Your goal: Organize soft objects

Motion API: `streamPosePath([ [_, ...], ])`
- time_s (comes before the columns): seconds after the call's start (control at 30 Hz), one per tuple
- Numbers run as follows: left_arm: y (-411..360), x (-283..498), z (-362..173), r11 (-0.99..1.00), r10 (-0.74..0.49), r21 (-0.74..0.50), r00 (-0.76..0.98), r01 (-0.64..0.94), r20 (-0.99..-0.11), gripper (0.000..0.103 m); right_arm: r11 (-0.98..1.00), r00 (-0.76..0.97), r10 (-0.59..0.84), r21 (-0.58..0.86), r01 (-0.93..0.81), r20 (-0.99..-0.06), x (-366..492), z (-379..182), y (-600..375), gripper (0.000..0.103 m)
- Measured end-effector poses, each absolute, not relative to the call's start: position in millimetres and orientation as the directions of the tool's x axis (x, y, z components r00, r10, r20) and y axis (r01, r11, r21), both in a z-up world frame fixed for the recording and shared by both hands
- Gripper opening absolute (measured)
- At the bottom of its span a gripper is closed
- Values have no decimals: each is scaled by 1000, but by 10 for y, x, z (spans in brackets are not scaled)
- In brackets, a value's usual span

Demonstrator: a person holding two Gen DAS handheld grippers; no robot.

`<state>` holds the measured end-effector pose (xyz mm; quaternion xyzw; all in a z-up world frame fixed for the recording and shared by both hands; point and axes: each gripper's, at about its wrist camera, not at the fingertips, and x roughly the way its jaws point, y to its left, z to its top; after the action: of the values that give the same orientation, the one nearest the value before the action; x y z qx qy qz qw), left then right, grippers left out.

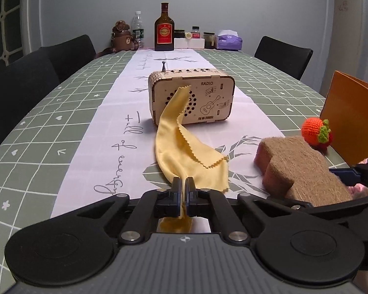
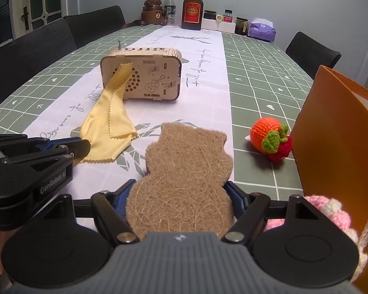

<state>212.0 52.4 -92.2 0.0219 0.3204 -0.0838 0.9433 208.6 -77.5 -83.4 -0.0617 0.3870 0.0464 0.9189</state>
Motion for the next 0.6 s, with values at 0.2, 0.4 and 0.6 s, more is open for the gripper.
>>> streamPosePath([
  [0.2,536,2117,-936,987,-147,-32,786,160,-601,3,988,697,39,-76,-133,-716,2057,-831,-789,75],
  [0.4,535,2083,-914,992,-118,-31,783,126,-610,2,987,703,28,-89,-130,-711,1990,-800,-801,75],
  [0.6,630,1936,-858,993,-120,-73,751,96,-649,2,987,719,28,-96,-131,-695,1903,-723,-814,75],
])
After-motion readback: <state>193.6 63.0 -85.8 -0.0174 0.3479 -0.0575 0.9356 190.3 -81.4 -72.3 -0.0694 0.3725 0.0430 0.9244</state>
